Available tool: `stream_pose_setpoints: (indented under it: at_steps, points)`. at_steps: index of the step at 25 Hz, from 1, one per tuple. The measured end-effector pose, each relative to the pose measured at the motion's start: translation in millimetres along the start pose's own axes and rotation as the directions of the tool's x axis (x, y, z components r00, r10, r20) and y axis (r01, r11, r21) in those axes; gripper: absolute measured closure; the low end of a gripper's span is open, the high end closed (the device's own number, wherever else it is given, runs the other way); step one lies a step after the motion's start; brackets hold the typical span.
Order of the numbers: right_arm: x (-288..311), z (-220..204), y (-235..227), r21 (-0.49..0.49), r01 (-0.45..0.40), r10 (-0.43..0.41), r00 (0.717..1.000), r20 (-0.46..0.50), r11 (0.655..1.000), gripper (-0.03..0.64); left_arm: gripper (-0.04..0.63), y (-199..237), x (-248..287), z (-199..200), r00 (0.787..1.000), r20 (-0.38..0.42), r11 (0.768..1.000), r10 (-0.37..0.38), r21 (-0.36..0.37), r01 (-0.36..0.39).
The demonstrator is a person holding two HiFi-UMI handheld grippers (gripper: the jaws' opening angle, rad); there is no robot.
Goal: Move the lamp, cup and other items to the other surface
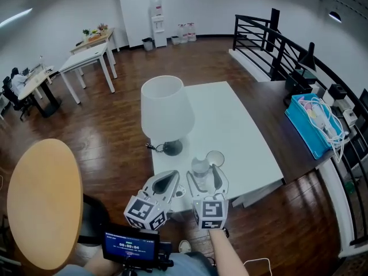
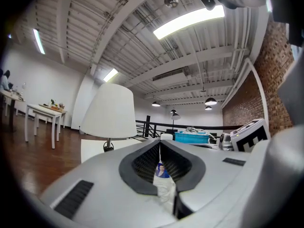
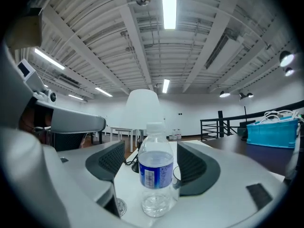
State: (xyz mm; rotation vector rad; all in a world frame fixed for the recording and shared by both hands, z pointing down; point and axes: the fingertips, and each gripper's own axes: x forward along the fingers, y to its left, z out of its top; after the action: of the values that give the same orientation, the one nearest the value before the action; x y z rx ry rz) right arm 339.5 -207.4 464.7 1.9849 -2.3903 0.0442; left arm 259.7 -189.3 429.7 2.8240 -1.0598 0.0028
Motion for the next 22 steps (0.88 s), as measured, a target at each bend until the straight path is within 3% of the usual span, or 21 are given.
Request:
stream_pose_setpoints:
  at_steps: [14,17,22]
  points:
    - [50,-20,-7,-0.018,-0.082,0.081,0.996,-0.038,0.996,0.258,0.585,26,23,0,0.998,-0.01,0.998,0.066,0.011,-0.066]
    - [52,-20,-5,-0.025,-0.099,0.098,0.995,-0.026,0.995,0.313,0.585,31,25,0,0.997,-0.012,0.997,0.076,0.013,-0.076]
    - [54,-21,-3,-0.032,-0.101,0.1,0.995,-0.023,0.994,0.316,0.584,37,26,1,0.996,-0.007,0.996,0.085,0.018,-0.085]
